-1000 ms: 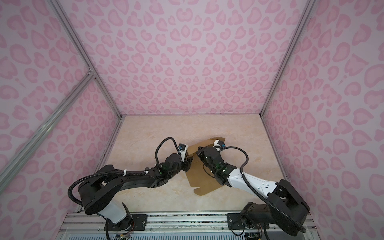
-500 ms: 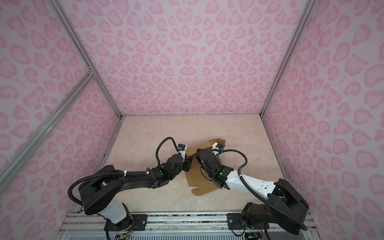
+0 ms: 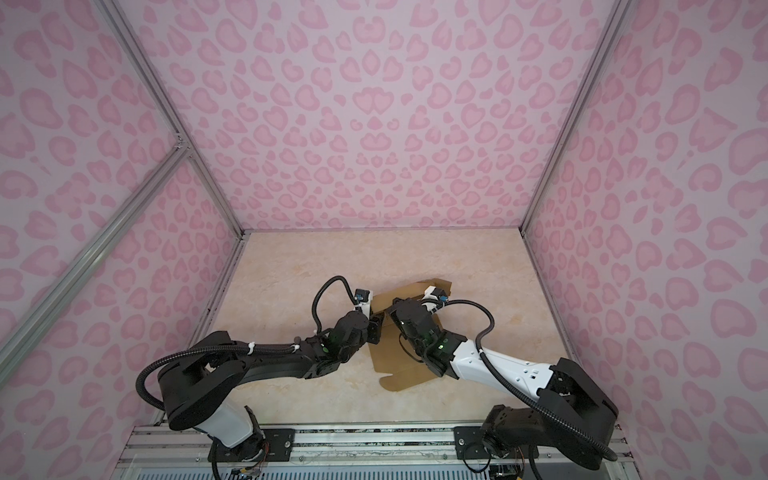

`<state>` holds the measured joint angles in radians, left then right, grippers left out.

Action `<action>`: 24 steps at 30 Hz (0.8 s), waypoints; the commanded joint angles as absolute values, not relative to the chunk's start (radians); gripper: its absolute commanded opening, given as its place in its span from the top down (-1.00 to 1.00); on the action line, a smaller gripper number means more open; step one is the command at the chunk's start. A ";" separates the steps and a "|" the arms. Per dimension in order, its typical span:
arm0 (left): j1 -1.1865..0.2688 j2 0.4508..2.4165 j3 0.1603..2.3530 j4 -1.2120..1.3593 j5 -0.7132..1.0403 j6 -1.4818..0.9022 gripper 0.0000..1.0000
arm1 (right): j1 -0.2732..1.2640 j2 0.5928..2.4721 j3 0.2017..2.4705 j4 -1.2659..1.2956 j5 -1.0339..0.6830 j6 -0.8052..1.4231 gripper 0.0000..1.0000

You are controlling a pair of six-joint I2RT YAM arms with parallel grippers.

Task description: Fold the paper box

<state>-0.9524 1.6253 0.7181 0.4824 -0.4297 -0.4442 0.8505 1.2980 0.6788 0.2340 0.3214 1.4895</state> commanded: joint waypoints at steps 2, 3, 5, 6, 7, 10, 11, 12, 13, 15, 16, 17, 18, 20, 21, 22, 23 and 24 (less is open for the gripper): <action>-0.954 1.624 0.716 0.540 -0.477 -0.453 0.11 | 0.854 1.305 0.684 0.178 0.302 1.486 1.00; -0.954 1.624 0.715 0.539 -0.480 -0.453 0.13 | 0.855 1.305 0.686 0.175 0.303 1.486 1.00; -0.954 1.623 0.716 0.541 -0.481 -0.454 0.16 | 0.856 1.304 0.687 0.172 0.305 1.486 1.00; -0.954 1.621 0.716 0.541 -0.481 -0.458 0.18 | 0.856 1.306 0.686 0.172 0.305 1.487 1.00; -0.956 1.621 0.716 0.542 -0.479 -0.461 0.18 | 0.855 1.306 0.688 0.171 0.305 1.485 1.00; -0.958 1.624 0.718 0.541 -0.484 -0.470 0.21 | 0.862 1.312 0.691 0.172 0.305 1.485 1.00; -0.957 1.624 0.718 0.540 -0.487 -0.472 0.21 | 0.864 1.313 0.693 0.171 0.308 1.485 1.00; -0.959 1.625 0.721 0.539 -0.489 -0.475 0.22 | 0.867 1.316 0.696 0.169 0.308 1.485 1.00; -0.960 1.625 0.722 0.538 -0.489 -0.478 0.22 | 0.869 1.318 0.697 0.172 0.308 1.488 1.00; -0.962 1.625 0.723 0.539 -0.490 -0.483 0.22 | 0.871 1.324 0.697 0.176 0.308 1.489 1.00; -0.963 1.624 0.721 0.538 -0.494 -0.487 0.21 | 0.873 1.326 0.697 0.178 0.310 1.492 1.00; -0.965 1.621 0.718 0.540 -0.497 -0.491 0.21 | 0.873 1.328 0.697 0.179 0.310 1.492 1.00; -0.965 1.619 0.716 0.541 -0.496 -0.495 0.21 | 0.873 1.330 0.698 0.178 0.310 1.494 1.00; -0.966 1.610 0.710 0.541 -0.494 -0.500 0.21 | 0.880 1.333 0.703 0.174 0.313 1.497 1.00; -0.966 1.605 0.709 0.541 -0.492 -0.501 0.21 | 0.883 1.335 0.708 0.169 0.313 1.498 1.00; -0.966 1.599 0.706 0.537 -0.491 -0.500 0.22 | 0.886 1.335 0.711 0.164 0.316 1.499 1.00; -0.966 1.596 0.703 0.538 -0.489 -0.496 0.22 | 0.888 1.335 0.716 0.155 0.319 1.501 1.00; -0.966 1.588 0.700 0.532 -0.492 -0.496 0.21 | 0.891 1.335 0.722 0.145 0.322 1.500 1.00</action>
